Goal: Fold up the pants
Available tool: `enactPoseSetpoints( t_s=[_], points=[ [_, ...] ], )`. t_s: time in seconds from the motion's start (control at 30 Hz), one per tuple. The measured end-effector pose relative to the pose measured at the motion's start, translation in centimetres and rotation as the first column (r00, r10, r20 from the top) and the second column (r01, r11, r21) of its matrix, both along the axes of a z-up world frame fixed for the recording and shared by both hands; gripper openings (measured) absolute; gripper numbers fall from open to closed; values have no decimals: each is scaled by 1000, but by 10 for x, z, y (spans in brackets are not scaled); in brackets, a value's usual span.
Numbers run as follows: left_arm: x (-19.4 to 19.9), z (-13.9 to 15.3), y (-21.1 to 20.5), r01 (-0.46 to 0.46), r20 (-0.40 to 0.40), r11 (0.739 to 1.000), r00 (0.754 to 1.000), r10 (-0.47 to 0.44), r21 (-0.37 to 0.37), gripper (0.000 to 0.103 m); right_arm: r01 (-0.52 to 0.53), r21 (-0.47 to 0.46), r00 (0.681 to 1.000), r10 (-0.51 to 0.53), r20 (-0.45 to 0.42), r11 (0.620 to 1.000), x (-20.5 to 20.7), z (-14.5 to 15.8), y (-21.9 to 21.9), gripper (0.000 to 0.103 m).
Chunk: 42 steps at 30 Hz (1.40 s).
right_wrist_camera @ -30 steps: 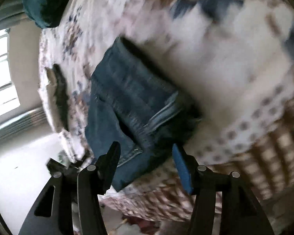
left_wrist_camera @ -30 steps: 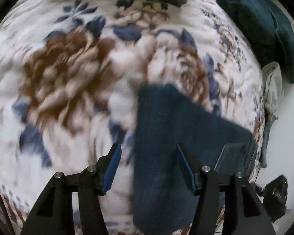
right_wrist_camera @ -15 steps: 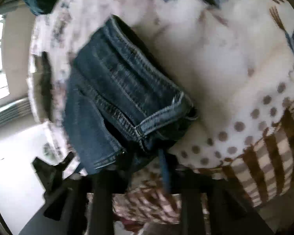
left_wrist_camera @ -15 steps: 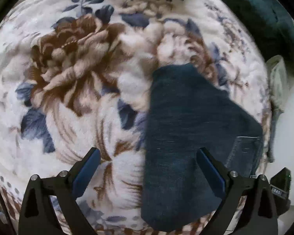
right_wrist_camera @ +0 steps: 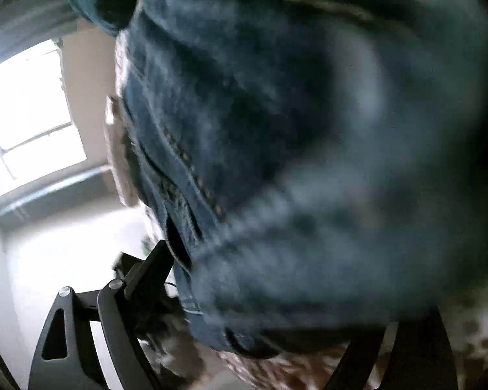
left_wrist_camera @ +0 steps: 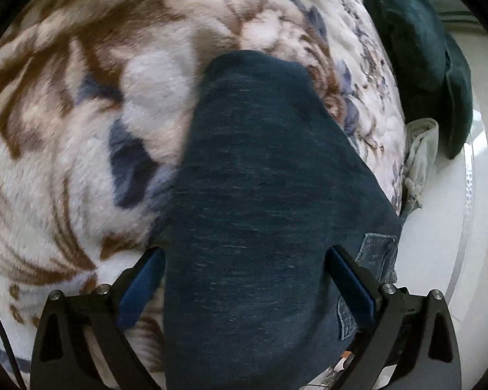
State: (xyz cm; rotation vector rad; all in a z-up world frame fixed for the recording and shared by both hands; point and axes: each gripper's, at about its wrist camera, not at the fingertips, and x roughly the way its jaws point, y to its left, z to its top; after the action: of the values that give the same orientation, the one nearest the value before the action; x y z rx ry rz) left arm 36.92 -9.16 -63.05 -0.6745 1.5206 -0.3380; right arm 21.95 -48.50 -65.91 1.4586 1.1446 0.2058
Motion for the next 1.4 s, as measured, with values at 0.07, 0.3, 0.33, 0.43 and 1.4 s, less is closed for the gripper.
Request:
enactPoseSetpoints(
  t_s=[0.07,0.3,0.33,0.43,1.4],
  points=[
    [-1,5,1,4,32,999,999,-2,-36,100,19,15,999,-20,44,1000,-5,2,0,90],
    [6,-2,-15,23,67,1000,997,-25,18,92,38,-30,999,-38,-8,999,2,-11,9,91],
    [5,3,-15,27,92,999,995,-30,25,80,42,-50,999,-42,-12,998,3,-8,10,86],
    [3,12,-9,9,102,1000,995,-10,17,48,64,-87,997,-66,-27,994,-2,-2,12,64],
    [316,204,161,48,398,995,914,-77,84,28,130,-167,945,-71,319,977,338,154,218,53]
  ],
)
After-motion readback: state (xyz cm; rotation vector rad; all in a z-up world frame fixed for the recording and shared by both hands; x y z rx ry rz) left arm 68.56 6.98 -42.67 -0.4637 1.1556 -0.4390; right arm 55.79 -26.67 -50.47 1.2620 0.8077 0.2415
